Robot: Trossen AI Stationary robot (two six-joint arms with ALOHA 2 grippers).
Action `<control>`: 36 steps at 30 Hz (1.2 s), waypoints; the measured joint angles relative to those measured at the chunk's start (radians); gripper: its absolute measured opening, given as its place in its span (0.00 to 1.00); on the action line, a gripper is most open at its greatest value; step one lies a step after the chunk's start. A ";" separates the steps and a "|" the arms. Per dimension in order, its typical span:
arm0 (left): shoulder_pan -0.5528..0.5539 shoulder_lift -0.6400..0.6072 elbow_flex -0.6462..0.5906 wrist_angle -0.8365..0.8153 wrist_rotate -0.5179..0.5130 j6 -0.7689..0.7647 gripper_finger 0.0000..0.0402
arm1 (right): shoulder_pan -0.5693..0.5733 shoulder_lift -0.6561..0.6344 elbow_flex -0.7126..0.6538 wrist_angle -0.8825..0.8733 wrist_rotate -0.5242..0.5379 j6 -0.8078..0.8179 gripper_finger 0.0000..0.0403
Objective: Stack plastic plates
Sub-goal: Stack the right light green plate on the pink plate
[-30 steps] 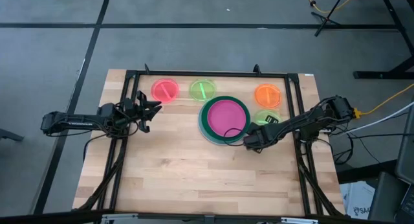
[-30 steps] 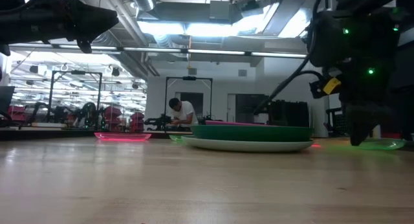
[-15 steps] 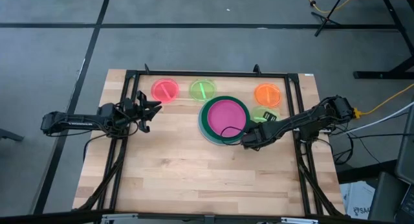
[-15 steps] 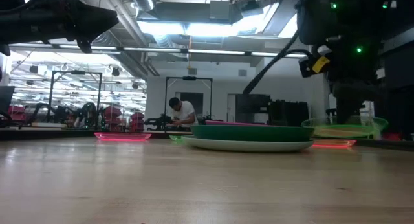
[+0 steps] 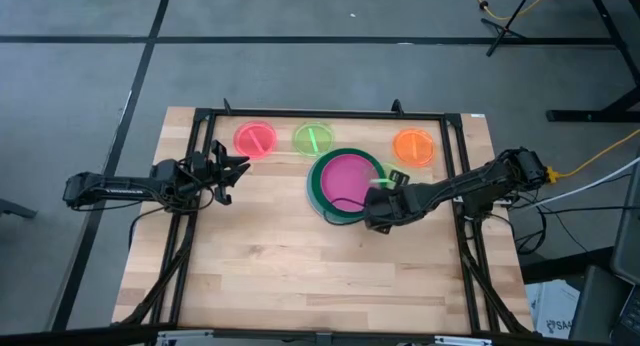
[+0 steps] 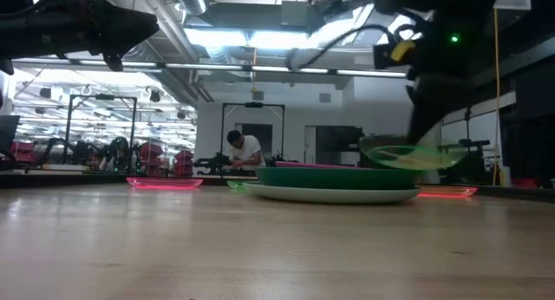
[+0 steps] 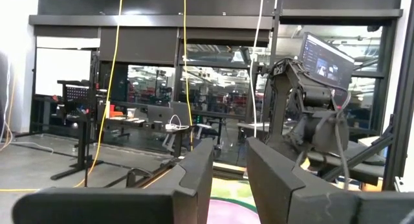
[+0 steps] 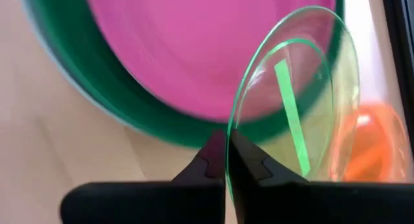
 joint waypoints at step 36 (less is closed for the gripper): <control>0.000 0.000 0.000 -0.001 0.001 0.001 0.21 | -0.073 0.164 0.000 0.468 -0.132 -0.465 0.00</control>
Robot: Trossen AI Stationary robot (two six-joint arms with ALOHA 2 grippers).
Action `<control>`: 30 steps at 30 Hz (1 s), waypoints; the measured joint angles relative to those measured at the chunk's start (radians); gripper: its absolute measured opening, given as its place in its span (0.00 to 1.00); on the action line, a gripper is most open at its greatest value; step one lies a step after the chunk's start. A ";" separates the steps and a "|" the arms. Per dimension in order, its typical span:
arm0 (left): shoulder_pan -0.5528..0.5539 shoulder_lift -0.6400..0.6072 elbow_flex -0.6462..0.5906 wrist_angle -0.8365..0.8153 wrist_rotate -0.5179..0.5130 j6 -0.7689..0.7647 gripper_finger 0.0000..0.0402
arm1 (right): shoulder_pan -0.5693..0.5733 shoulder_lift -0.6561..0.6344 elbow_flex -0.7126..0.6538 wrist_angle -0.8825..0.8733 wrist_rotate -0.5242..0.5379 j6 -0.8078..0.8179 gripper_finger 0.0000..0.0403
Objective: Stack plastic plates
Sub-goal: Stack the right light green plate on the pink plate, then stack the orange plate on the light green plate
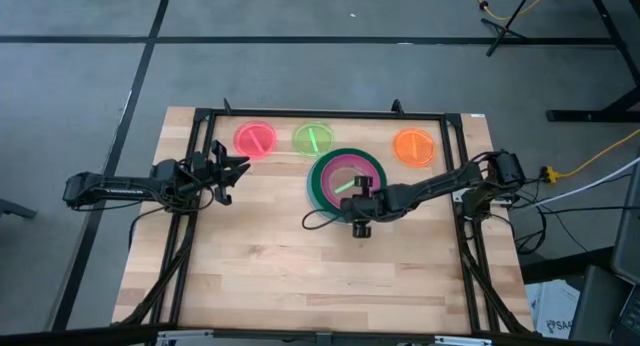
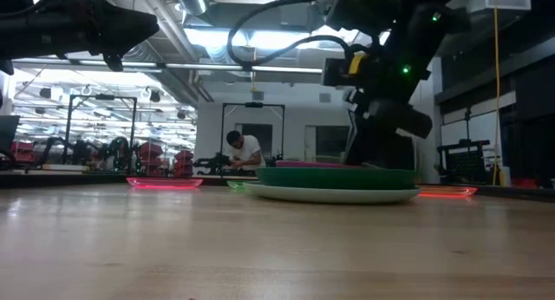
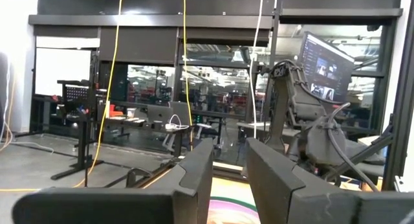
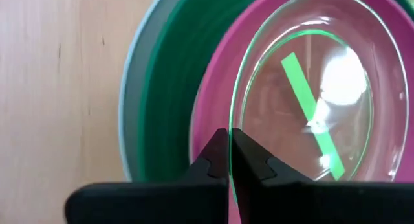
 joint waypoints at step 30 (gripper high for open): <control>0.000 0.000 0.000 -0.004 0.000 0.000 0.21 | 0.035 -0.337 -0.043 -0.349 0.160 0.233 0.33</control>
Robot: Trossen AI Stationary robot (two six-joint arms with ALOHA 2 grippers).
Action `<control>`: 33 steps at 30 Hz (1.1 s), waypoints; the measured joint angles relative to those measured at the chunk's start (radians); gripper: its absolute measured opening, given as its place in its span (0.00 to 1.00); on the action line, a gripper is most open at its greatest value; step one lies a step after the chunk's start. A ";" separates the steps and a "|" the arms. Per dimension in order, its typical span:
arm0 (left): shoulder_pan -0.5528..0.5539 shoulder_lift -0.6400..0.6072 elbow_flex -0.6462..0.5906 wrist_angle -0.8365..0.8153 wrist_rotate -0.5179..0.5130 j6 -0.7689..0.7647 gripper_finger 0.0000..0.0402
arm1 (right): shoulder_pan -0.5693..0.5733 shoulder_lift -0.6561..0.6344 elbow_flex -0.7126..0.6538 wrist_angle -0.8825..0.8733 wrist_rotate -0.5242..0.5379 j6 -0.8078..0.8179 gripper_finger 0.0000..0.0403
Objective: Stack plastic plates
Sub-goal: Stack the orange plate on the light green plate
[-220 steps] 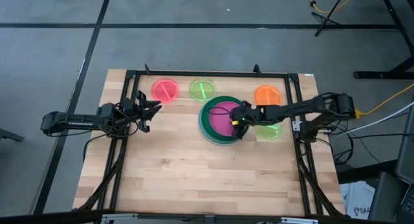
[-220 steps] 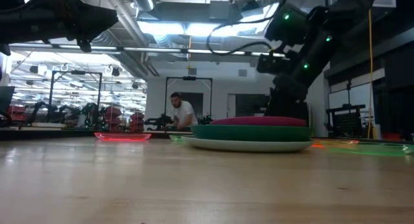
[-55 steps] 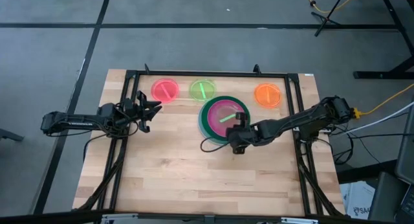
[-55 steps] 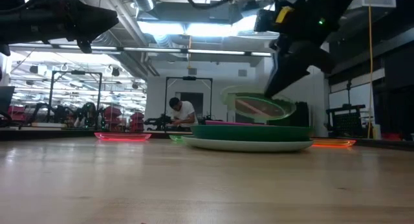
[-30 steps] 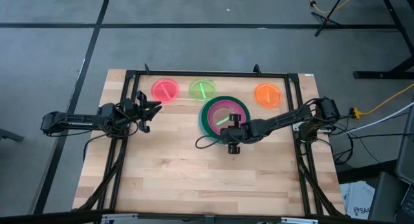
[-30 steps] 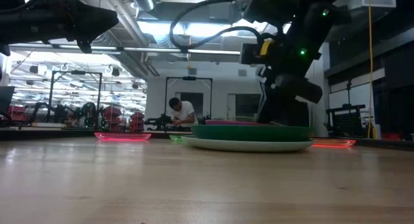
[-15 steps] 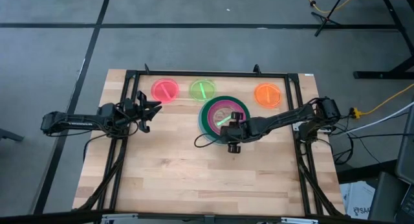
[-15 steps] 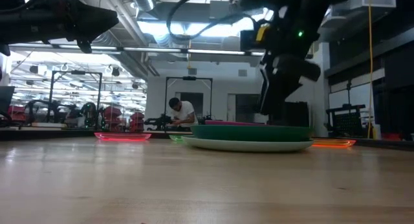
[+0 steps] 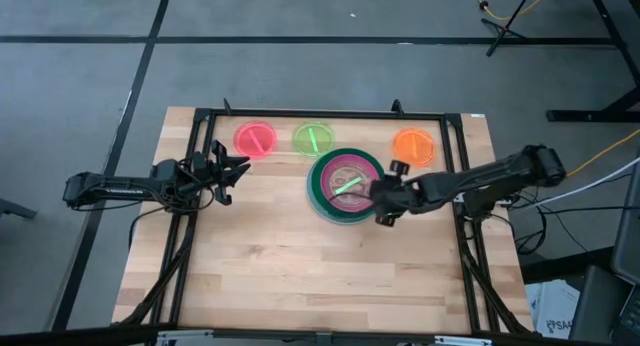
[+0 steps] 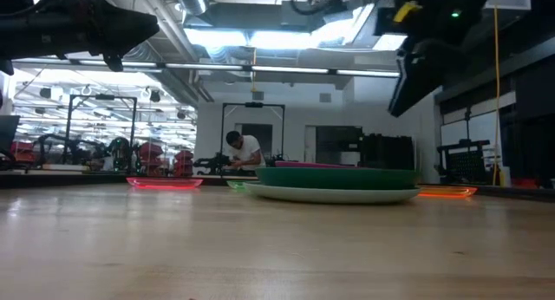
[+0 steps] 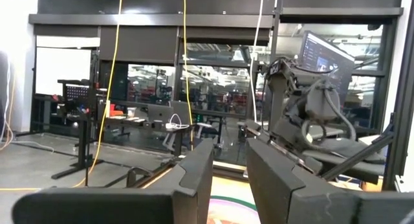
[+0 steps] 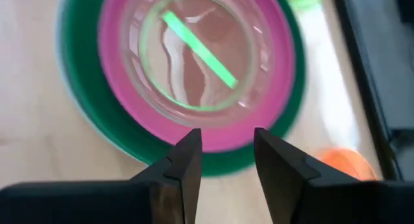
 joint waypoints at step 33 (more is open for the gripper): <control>0.000 0.000 0.000 -0.001 -0.015 0.006 0.21 | -0.597 -0.174 -0.400 0.360 -0.149 0.054 0.33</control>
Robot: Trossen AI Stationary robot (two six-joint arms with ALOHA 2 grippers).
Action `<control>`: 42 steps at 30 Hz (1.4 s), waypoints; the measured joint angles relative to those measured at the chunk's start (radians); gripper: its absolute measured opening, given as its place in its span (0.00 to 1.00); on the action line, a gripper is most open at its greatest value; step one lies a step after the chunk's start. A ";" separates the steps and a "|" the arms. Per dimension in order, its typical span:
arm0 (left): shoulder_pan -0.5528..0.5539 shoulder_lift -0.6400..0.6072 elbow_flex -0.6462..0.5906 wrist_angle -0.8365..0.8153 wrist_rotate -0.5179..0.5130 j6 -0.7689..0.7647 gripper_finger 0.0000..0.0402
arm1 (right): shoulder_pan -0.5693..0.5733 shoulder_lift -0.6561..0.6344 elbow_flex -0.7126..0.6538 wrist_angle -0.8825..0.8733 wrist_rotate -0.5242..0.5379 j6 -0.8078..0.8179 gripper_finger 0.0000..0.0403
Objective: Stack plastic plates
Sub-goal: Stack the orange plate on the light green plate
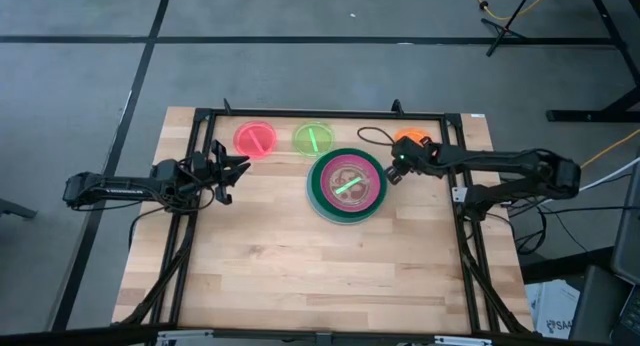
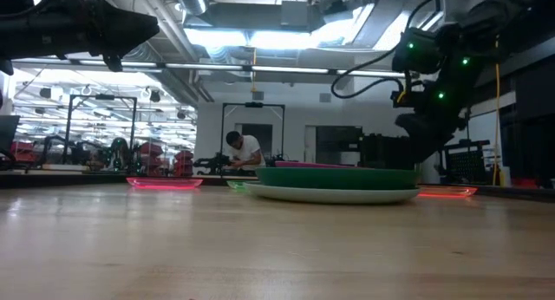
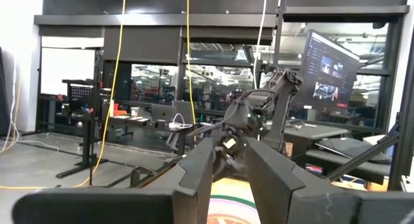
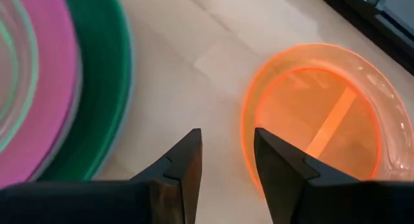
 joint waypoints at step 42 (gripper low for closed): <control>0.000 0.000 0.000 0.000 -0.012 0.029 0.21 | -0.132 0.295 -0.013 0.224 0.070 -0.072 0.33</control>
